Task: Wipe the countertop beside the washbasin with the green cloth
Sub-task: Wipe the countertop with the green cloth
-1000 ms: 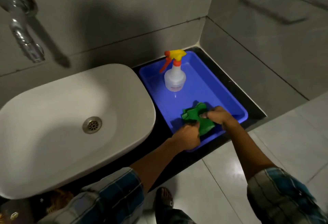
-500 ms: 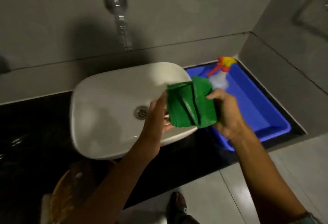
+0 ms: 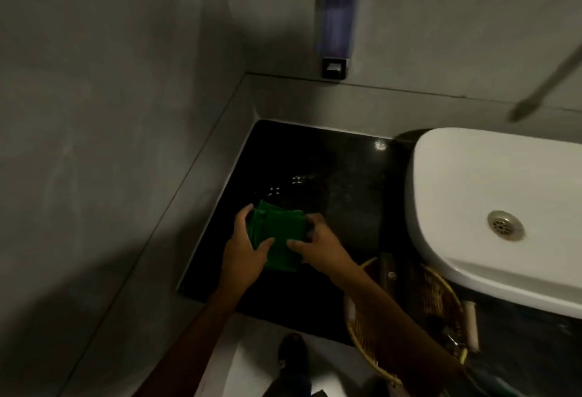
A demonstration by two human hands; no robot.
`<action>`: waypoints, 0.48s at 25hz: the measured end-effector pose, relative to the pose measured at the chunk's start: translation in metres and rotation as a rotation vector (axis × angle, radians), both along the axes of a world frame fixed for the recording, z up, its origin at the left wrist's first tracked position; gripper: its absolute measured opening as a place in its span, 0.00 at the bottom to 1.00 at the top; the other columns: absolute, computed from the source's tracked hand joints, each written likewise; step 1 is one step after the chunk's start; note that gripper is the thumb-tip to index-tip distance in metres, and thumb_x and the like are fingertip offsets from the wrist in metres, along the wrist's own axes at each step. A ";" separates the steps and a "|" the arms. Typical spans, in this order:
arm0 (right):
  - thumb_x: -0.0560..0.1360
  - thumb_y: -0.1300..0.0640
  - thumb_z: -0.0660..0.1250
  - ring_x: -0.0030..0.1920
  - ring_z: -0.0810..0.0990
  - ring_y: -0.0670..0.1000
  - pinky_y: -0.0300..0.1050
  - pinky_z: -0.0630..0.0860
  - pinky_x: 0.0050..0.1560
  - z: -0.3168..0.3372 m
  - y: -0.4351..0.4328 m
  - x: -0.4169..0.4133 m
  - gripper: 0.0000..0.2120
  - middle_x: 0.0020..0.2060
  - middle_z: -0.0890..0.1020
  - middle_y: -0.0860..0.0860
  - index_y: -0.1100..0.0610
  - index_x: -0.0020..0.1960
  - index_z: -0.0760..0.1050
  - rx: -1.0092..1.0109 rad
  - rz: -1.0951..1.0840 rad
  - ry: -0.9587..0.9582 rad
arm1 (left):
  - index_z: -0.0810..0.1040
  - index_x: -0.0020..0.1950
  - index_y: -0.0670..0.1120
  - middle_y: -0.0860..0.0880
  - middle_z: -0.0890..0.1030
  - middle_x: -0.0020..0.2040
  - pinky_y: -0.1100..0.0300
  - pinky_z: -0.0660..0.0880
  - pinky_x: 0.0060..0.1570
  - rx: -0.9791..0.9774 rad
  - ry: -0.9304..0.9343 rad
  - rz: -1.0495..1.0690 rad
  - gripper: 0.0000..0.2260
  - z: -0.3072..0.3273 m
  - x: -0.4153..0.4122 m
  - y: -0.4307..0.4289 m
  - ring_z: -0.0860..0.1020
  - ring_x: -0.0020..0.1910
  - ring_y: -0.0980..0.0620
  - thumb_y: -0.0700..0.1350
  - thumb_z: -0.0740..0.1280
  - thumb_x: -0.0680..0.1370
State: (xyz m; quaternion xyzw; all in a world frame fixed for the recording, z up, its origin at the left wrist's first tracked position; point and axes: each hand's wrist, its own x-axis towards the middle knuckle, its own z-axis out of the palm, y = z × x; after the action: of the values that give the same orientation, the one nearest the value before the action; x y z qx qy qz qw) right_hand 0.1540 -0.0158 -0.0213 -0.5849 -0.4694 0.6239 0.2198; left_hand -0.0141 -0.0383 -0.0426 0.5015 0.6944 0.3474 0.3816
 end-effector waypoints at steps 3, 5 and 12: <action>0.76 0.55 0.69 0.53 0.80 0.54 0.43 0.79 0.48 -0.020 0.024 -0.020 0.29 0.56 0.78 0.55 0.56 0.72 0.60 -0.014 0.047 -0.121 | 0.58 0.75 0.53 0.43 0.69 0.72 0.41 0.69 0.66 0.106 0.367 0.038 0.32 -0.026 -0.038 0.005 0.68 0.70 0.41 0.47 0.70 0.75; 0.76 0.54 0.68 0.62 0.76 0.60 0.49 0.75 0.60 -0.035 0.048 -0.007 0.27 0.63 0.76 0.60 0.59 0.71 0.64 0.142 -0.077 -0.397 | 0.58 0.75 0.52 0.42 0.64 0.75 0.34 0.61 0.70 0.112 0.646 -0.101 0.32 -0.048 -0.041 0.003 0.62 0.74 0.39 0.59 0.64 0.75; 0.79 0.37 0.46 0.79 0.47 0.60 0.66 0.48 0.77 -0.122 0.134 0.077 0.34 0.79 0.51 0.61 0.56 0.79 0.52 0.306 0.023 -1.113 | 0.57 0.77 0.50 0.36 0.59 0.77 0.31 0.62 0.67 0.025 0.845 -0.213 0.33 -0.101 -0.015 0.049 0.57 0.75 0.33 0.62 0.56 0.75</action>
State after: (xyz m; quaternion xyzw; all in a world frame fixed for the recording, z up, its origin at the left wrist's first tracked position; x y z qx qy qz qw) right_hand 0.2311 0.1183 -0.1437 -0.7815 -0.6055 0.1496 0.0148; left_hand -0.0289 0.0111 -0.1434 0.6732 0.7295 0.0789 0.0915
